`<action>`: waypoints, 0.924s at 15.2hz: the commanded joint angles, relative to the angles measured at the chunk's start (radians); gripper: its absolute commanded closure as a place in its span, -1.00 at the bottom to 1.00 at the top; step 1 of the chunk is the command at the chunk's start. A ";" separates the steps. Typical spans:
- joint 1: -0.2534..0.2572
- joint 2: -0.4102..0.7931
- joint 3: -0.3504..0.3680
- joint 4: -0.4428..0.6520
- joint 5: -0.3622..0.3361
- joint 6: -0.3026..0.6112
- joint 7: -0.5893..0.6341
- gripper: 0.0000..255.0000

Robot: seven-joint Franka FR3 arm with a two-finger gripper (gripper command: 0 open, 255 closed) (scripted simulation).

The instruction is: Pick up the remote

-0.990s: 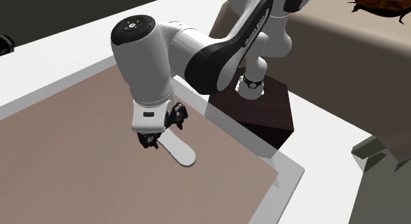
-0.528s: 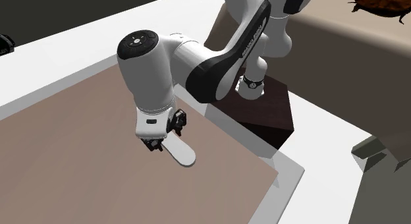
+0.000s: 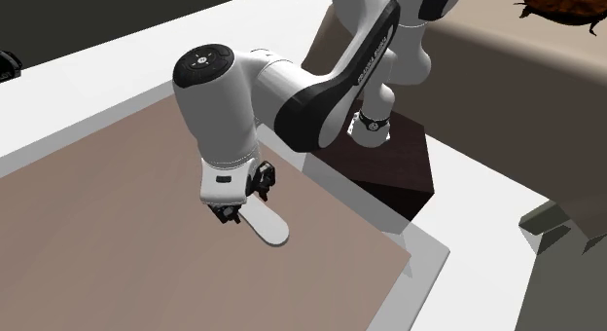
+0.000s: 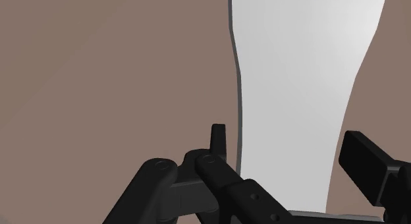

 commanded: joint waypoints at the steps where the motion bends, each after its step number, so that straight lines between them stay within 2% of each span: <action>1: 0.000 -0.002 -0.001 0.010 -0.002 -0.013 0.001 1.00; 14: -0.006 -0.023 -0.009 0.159 -0.018 -0.179 0.013 1.00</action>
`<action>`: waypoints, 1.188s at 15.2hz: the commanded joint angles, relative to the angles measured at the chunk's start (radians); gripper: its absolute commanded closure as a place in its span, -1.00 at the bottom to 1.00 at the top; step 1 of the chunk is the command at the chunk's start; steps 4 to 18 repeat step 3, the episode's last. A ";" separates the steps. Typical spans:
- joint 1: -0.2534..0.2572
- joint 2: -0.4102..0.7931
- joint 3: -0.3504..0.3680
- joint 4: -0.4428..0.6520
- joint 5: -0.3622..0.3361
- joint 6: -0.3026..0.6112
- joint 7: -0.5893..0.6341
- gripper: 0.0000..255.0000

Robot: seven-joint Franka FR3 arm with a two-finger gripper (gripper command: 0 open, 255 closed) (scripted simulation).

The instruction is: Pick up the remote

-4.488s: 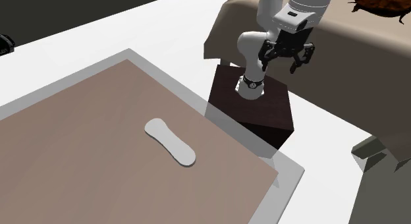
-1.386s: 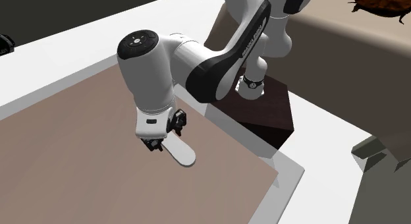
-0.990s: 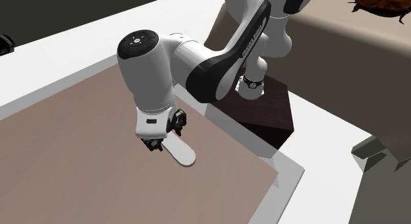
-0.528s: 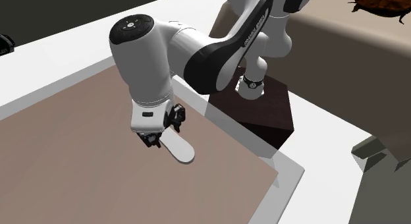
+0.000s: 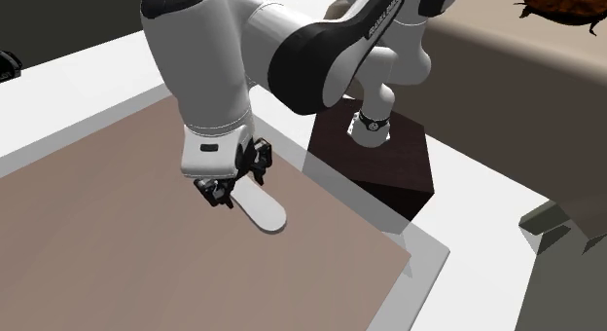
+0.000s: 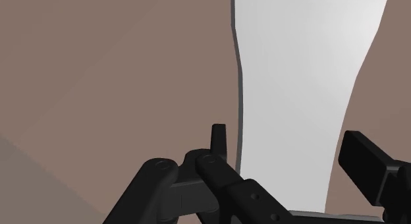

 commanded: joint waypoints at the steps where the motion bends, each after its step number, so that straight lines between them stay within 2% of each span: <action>1: -0.004 0.003 -0.001 0.033 0.001 -0.030 0.000 1.00; 18: -0.004 0.003 -0.001 0.035 0.001 -0.032 0.000 1.00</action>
